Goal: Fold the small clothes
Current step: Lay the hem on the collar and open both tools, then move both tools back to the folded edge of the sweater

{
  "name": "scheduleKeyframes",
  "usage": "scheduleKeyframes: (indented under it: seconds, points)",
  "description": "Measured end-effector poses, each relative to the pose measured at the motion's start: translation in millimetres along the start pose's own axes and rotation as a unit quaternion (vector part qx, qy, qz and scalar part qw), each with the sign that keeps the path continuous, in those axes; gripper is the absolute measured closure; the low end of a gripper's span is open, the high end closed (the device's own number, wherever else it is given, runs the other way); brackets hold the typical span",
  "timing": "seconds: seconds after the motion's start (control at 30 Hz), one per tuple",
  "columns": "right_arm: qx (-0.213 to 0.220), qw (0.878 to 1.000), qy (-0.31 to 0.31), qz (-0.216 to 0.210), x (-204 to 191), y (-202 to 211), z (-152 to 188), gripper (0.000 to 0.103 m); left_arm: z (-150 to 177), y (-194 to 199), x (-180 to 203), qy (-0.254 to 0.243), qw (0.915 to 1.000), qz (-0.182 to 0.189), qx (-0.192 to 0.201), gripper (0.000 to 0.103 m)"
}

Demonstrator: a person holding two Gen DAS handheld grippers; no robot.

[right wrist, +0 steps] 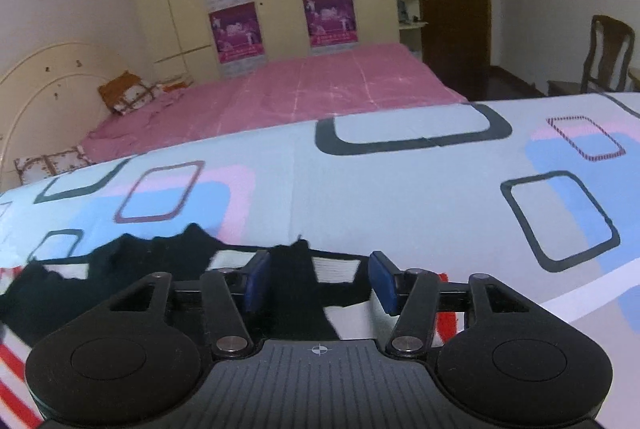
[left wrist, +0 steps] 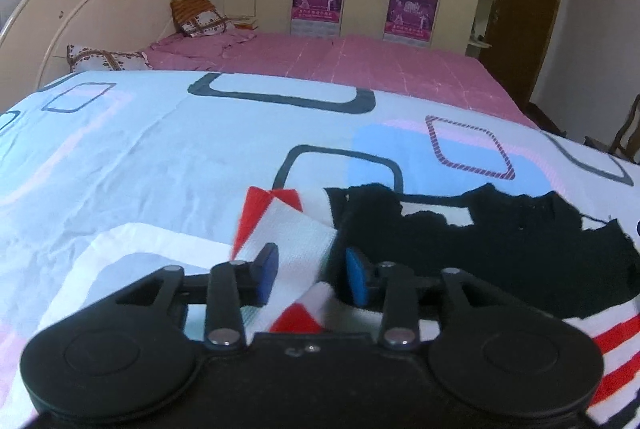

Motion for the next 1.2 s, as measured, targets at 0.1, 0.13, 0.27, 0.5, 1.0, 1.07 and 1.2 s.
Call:
scheduleKeyframes:
  seconds: [0.1,0.13,0.27,0.5,1.0,1.07,1.2]
  points:
    - [0.000,1.000,0.008,-0.017,-16,12,-1,0.048,-3,16,3,0.003,0.9999,0.014,0.003,0.058]
    - [-0.002,1.000,0.014,-0.021,-23,14,0,0.048,-3,21,6,0.003,0.9998,0.021,0.005,0.055]
    - [-0.023,0.998,0.043,-0.050,-56,18,11,0.048,0,45,26,-0.007,0.9982,0.060,0.006,0.042]
    - [-0.047,0.993,0.069,-0.079,-97,15,36,0.049,19,62,65,-0.040,0.9945,0.096,-0.012,0.041]
    - [-0.088,0.993,0.080,-0.021,-58,6,71,0.048,50,38,46,-0.069,0.9968,0.034,-0.018,0.039]
    - [-0.083,0.994,0.065,-0.015,-49,11,69,0.048,51,39,46,-0.072,0.9968,0.030,-0.016,0.039]
    - [-0.076,0.995,0.065,0.000,-40,18,75,0.048,51,38,48,-0.077,0.9966,0.026,-0.018,0.038]
Point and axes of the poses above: each gripper's, at about its wrist camera, not at the fingertips, and y roughly against the way its jaws point, x to its right, z to its underside, the point moved 6 cm from there along -y, roughly the way its jaws point, and after that the axes turned 13 degrees about -z, right-handed, at the moved point
